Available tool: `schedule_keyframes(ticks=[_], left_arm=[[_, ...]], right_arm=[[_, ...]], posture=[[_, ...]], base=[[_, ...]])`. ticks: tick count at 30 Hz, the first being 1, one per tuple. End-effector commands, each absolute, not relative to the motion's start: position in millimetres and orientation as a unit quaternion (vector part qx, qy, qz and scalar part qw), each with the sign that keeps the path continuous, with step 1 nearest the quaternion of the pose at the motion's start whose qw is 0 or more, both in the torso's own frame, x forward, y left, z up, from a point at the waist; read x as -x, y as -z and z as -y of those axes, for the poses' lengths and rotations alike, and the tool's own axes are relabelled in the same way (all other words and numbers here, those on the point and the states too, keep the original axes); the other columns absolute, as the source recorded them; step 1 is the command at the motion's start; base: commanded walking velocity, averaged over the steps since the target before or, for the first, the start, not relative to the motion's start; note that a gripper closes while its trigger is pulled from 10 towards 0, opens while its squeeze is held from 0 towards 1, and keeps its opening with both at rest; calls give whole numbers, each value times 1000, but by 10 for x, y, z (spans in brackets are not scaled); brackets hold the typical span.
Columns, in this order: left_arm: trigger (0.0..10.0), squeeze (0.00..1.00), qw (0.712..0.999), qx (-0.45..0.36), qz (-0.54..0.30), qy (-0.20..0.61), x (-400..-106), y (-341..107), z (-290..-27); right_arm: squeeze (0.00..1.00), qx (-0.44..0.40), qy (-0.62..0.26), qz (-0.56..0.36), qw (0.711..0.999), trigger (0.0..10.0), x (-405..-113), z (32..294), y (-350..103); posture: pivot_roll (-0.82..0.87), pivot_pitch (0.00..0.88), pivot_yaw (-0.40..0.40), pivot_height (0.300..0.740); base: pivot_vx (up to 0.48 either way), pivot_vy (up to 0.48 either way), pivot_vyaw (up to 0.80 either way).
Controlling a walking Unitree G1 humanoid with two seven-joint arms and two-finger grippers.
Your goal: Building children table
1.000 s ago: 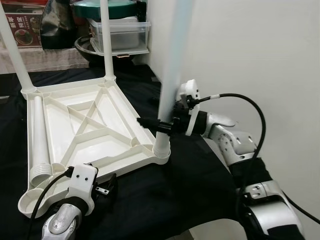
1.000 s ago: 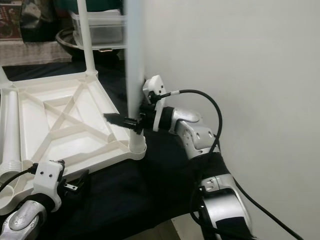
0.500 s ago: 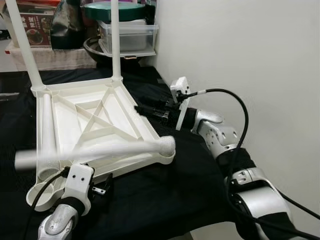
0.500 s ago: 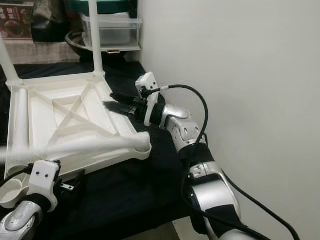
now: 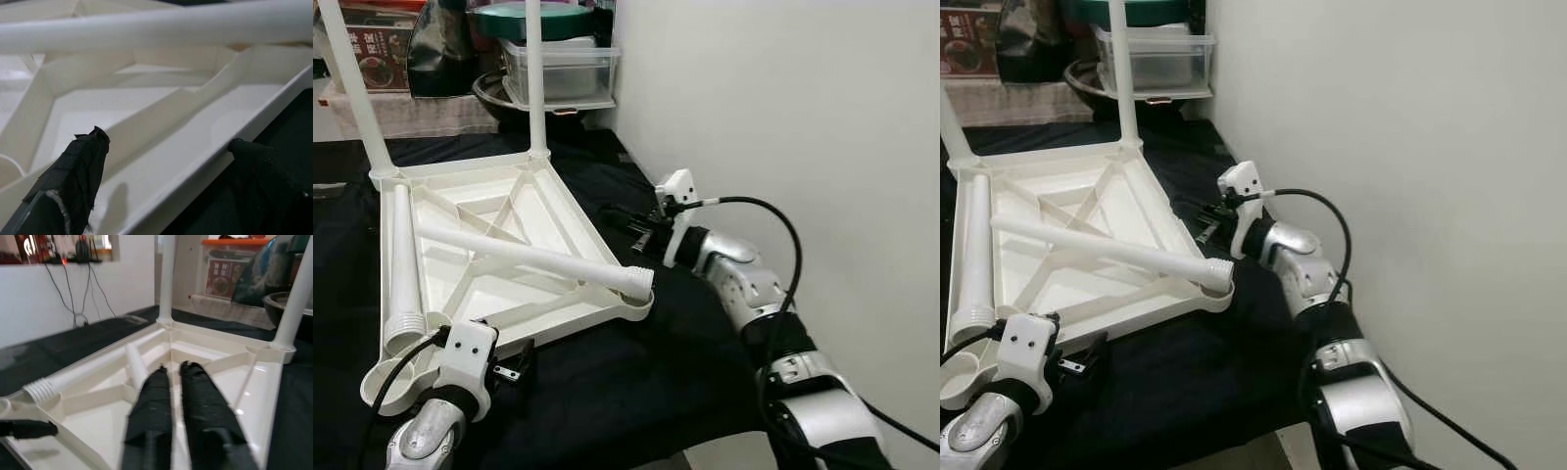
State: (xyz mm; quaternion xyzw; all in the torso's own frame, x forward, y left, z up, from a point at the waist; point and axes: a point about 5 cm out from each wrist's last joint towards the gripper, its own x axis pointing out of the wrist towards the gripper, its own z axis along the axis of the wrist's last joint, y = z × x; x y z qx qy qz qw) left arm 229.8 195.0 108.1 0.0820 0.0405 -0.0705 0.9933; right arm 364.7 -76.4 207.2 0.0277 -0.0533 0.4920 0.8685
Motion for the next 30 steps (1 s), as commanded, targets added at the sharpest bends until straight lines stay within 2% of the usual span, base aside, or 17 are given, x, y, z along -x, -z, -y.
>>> schedule_keyframes(ticks=[1, 4, 12, 16, 17, 27, 28, 29, 30], left_arm=[[10000, 0, 996, -73, -14, 57, -2308, -1167, -1965], [10000, 0, 996, -73, -7, 54, -2318, -1193, -1975], [10000, 0, 996, -74, -5, 54, -2341, -1202, -1978], [10000, 0, 996, -71, -5, 46, -2321, -1190, -1990], [10000, 0, 997, -69, -7, 42, -2298, -1174, -2001], [10000, 0, 997, -67, -8, 39, -2292, -1167, -2001], [10000, 0, 997, -66, -7, 39, -2297, -1170, -1994], [10000, 0, 997, -65, -7, 40, -2300, -1170, -1988], [10000, 0, 997, -65, -7, 40, -2300, -1170, -1988]], right_arm=[[1000, -49, -491, 51, 869, 10000, -3624, 767, -2037], [1000, -51, -487, 49, 871, 10000, -3608, 741, -1999], [1000, 34, -476, 37, 878, 10000, -3621, 745, -1923], [1000, 82, -464, 7, 882, 10000, -3718, 881, -1912], [1000, 100, -461, -15, 882, 10000, -3766, 990, -1898], [1000, 123, -478, -110, 863, 10000, -3793, 1359, -1755], [275, 100, -495, -123, 854, 10000, -3774, 1376, -1743], [0, 88, -508, -128, 847, 10000, -3756, 1373, -1732], [0, 88, -508, -128, 847, 10000, -3756, 1373, -1732]], posture=[[183, 0, -109, 740], [182, 0, -107, 740], [178, 0, -109, 740], [182, 0, -121, 740], [184, 0, -124, 740], [179, 0, -132, 740], [180, 0, -133, 740], [180, 0, -133, 740], [180, 0, -133, 740]], base=[[0, 0, 0], [0, 0, 0], [0, 0, 0], [0, 0, 0], [0, 0, 0], [0, 0, 0], [0, 0, 0], [0, 0, 0], [0, 0, 0]])
